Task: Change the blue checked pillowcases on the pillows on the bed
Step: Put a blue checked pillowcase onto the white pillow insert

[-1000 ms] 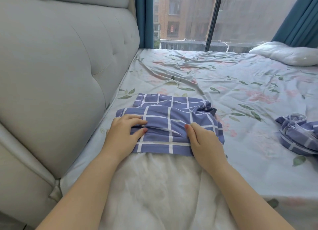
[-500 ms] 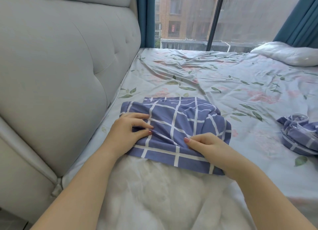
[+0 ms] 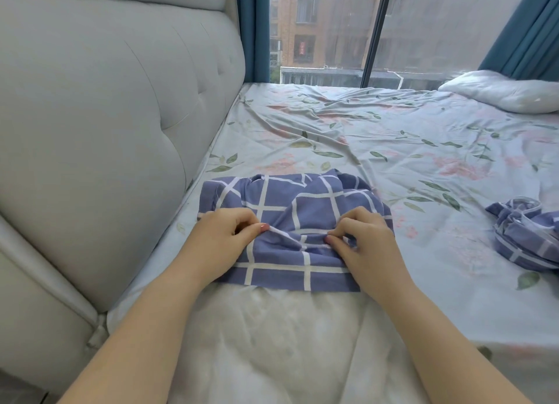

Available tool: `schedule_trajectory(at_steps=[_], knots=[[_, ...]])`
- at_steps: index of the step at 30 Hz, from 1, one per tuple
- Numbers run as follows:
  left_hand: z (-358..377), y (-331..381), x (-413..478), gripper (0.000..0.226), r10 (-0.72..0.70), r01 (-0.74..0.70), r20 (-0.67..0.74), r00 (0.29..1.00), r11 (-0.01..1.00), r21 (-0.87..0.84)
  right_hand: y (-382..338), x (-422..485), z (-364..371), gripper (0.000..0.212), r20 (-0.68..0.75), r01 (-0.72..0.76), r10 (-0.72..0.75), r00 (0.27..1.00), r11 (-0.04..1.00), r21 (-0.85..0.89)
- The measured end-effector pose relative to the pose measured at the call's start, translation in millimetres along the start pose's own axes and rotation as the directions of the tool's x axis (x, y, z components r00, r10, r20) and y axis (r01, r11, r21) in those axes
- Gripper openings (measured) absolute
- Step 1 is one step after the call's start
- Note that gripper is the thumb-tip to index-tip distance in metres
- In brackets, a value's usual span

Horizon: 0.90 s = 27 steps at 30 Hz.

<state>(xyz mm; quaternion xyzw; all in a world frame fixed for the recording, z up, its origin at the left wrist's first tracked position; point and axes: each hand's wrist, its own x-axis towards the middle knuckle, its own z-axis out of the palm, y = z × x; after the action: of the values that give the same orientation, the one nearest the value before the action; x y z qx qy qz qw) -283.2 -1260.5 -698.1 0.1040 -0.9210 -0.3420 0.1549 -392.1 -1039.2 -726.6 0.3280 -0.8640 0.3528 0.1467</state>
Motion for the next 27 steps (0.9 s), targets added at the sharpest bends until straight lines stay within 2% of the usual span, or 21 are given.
schedule_trajectory(at_steps=[5,8,11,13,16,18,21,24,27], knots=[[3.9,-6.6,7.3,0.022,-0.102,0.095,-0.162,0.982,0.994,-0.053,-9.6,-3.8,-7.4,0.022,-0.003,-0.053,0.054,0.999,0.993,0.104],[7.3,-14.2,12.3,0.006,-0.116,0.124,-0.252,0.961,0.992,0.017,-15.5,-5.0,-8.7,0.022,0.083,-0.071,0.059,0.995,0.987,0.143],[10.4,-22.6,13.0,0.022,-0.146,0.173,-0.239,0.960,0.980,0.096,-16.3,-2.7,-7.1,0.021,0.268,-0.163,0.112,0.957,0.971,0.177],[9.3,-24.9,11.8,0.026,-0.195,0.232,-0.260,0.946,0.965,0.120,-14.2,-1.9,-6.2,0.021,0.293,-0.182,0.134,0.947,0.973,0.142],[8.5,-29.6,11.7,0.033,-0.254,0.281,-0.228,0.940,0.955,0.093,-11.6,-4.0,-5.5,0.019,0.231,-0.190,0.160,0.960,0.975,0.116],[9.0,-32.3,12.8,0.036,-0.285,0.304,-0.212,0.935,0.951,0.063,-9.3,-4.7,-6.2,0.016,0.140,-0.204,0.189,0.972,0.974,0.097],[6.7,-36.3,15.7,0.029,-0.427,0.408,-0.220,0.877,0.904,-0.127,5.4,-1.0,-7.7,0.015,-0.006,-0.252,0.252,0.968,0.968,0.020],[5.1,-46.0,19.9,0.017,-0.561,0.505,-0.169,0.810,0.815,-0.285,25.2,4.1,-8.8,0.008,-0.085,-0.398,0.395,0.915,0.917,-0.025],[7.6,-52.2,22.1,0.016,-0.603,0.535,-0.157,0.782,0.779,-0.326,32.4,7.0,-11.4,0.010,-0.062,-0.525,0.529,0.846,0.848,0.071]])
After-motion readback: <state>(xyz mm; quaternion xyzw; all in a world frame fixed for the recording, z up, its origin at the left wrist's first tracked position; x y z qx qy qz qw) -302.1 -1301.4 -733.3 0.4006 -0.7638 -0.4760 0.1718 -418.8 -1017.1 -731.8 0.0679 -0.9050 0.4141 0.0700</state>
